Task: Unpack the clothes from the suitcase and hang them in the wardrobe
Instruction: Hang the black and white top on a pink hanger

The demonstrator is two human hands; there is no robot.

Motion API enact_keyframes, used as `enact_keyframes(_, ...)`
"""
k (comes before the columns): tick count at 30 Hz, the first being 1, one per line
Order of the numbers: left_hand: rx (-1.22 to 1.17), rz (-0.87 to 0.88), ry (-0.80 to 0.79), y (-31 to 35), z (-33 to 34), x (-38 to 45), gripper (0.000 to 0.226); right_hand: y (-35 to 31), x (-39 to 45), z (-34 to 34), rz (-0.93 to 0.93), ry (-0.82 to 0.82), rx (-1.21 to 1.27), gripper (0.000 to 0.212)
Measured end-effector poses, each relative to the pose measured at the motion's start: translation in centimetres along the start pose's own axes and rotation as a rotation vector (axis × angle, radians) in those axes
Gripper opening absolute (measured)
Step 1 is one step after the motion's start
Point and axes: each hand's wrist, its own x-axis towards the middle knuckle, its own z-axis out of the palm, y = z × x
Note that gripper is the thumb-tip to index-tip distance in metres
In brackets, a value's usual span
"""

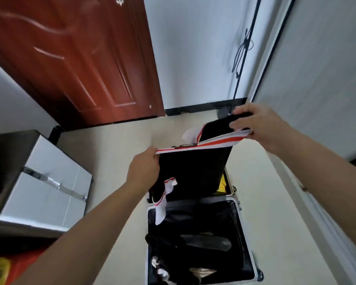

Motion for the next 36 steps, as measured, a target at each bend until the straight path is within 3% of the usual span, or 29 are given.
enact_keyframes(4,0.17,0.207,0.072,7.1,-6.4,-0.1,0.022,-3.8,-3.3,-4.9,0.015,0.09,-0.375,0.023)
enact_keyframes(8,0.311,0.461,0.085,14.2,-11.3,-1.1,0.02,-7.1,-7.9,-10.2,0.116,0.093,-0.506,0.009)
enact_keyframes(11,0.396,0.599,0.06,20.2,-14.1,-3.0,0.019,-9.3,-13.0,-14.7,0.196,0.173,-0.537,0.019)
enact_keyframes(16,0.312,0.748,0.132,31.1,-16.5,-7.1,0.023,-13.6,-23.1,-21.7,0.194,0.553,-0.434,0.044)
enact_keyframes(22,0.268,1.047,0.173,44.3,-16.1,-13.9,0.02,-16.0,-35.9,-30.2,0.26,0.782,-0.491,0.026)
enact_keyframes(28,0.341,1.299,0.249,54.0,-13.2,-20.4,0.01,-14.2,-45.4,-37.4,0.357,0.873,-0.45,0.015)
enact_keyframes(32,0.423,1.38,0.253,60.1,-10.9,-22.8,0.02,-12.8,-49.1,-42.7,0.463,1.066,-0.505,0.021)
enact_keyframes(36,0.324,1.421,0.225,66.1,-8.1,-25.8,0.025,-11.9,-52.3,-47.9,0.503,1.208,-0.549,0.02)
